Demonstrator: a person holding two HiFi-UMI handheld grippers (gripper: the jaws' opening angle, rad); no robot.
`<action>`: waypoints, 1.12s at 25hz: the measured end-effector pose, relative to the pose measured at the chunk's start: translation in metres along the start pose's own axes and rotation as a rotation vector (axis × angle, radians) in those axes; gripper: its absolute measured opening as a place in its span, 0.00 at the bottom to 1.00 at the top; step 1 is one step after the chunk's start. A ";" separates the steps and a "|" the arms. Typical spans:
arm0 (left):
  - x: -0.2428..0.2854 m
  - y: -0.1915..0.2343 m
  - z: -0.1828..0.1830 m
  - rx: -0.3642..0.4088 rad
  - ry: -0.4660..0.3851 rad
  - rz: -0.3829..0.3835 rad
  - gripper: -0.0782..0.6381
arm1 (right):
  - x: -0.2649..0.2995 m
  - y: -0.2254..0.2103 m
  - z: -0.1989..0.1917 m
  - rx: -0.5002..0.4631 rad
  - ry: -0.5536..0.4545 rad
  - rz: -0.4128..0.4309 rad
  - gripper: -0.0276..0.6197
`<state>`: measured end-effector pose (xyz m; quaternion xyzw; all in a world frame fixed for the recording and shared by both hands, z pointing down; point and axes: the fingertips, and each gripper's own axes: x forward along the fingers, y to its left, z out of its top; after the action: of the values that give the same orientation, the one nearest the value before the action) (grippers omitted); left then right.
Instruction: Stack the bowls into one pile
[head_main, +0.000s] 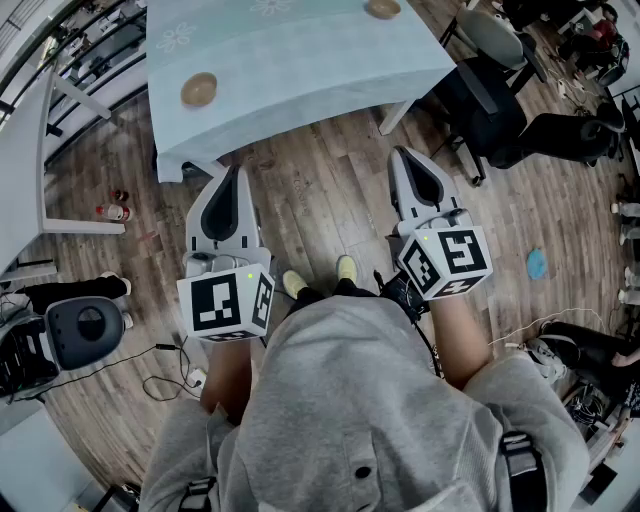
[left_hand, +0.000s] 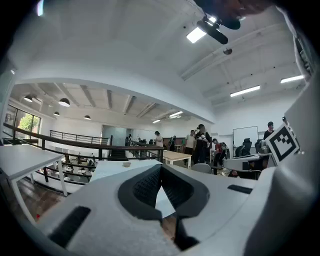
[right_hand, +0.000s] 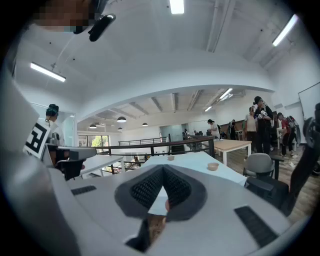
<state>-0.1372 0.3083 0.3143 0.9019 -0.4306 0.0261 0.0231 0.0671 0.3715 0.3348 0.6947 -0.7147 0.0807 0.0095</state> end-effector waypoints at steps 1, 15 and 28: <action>-0.002 -0.001 -0.001 0.009 0.009 -0.001 0.13 | -0.001 0.003 0.000 -0.007 0.000 0.000 0.08; -0.042 0.024 -0.014 -0.019 0.046 -0.007 0.13 | -0.010 0.072 0.005 0.026 -0.023 0.133 0.08; -0.047 0.033 -0.014 -0.006 0.018 -0.058 0.13 | -0.012 0.090 0.005 -0.018 -0.071 0.103 0.08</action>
<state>-0.1927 0.3251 0.3258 0.9135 -0.4044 0.0321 0.0306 -0.0212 0.3845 0.3188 0.6592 -0.7502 0.0501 -0.0138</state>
